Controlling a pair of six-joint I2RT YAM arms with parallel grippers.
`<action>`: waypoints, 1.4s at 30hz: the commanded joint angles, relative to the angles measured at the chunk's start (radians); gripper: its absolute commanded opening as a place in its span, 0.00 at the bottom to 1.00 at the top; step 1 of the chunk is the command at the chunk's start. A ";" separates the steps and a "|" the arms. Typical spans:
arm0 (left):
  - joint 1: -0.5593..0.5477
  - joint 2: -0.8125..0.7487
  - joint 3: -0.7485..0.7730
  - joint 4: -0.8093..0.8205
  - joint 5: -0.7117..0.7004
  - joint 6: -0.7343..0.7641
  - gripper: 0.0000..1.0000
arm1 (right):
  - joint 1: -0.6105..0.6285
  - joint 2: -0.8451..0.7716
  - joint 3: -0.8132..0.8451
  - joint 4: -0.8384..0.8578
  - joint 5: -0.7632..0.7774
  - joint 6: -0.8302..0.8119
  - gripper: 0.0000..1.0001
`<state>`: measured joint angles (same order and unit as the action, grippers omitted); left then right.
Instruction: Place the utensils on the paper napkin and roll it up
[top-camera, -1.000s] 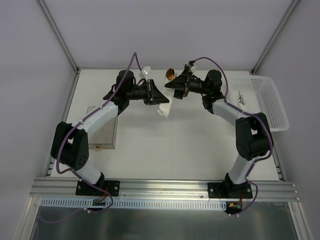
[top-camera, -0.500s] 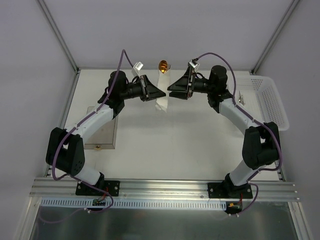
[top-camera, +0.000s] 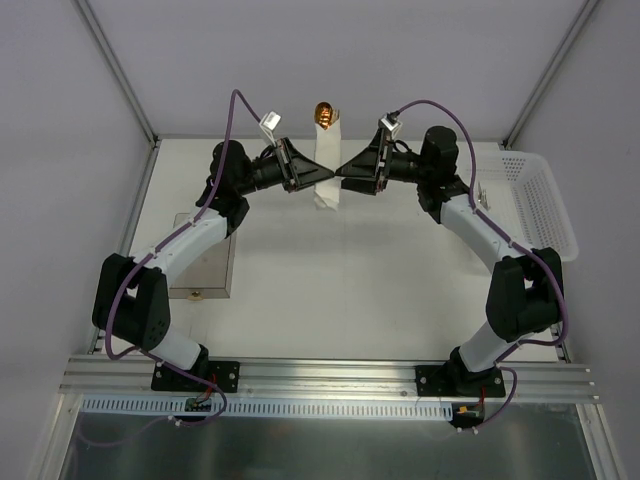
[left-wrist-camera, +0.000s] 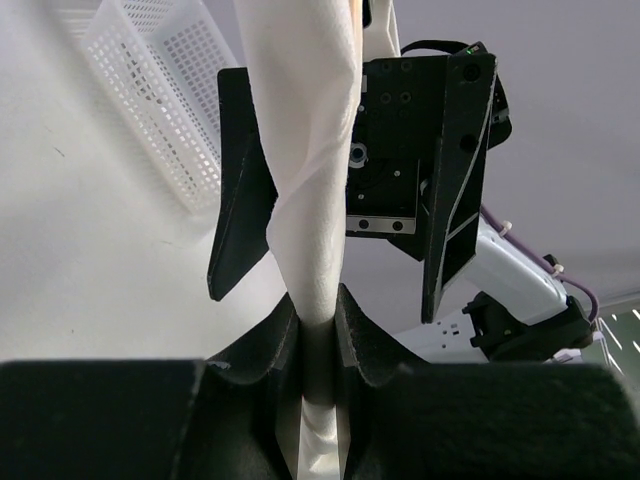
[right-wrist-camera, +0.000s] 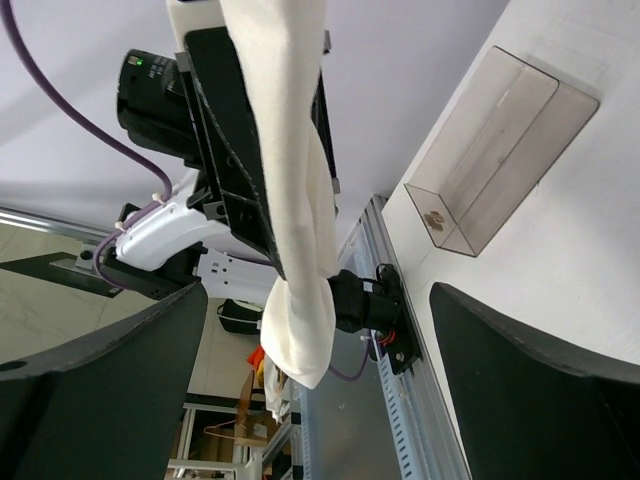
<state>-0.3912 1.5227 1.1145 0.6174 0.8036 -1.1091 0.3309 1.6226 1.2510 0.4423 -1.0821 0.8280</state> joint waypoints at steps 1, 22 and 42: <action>0.006 -0.002 0.001 0.119 0.025 -0.029 0.00 | -0.010 -0.012 0.056 0.117 0.008 0.074 0.98; 0.003 -0.002 -0.015 0.168 0.020 -0.061 0.00 | 0.031 0.037 0.087 0.122 0.021 0.097 0.80; -0.001 -0.016 -0.036 0.177 0.019 -0.055 0.00 | 0.031 0.048 0.073 0.125 0.040 0.137 0.18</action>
<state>-0.3916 1.5341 1.0794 0.7200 0.8066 -1.1770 0.3607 1.6787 1.2999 0.5346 -1.0504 0.9569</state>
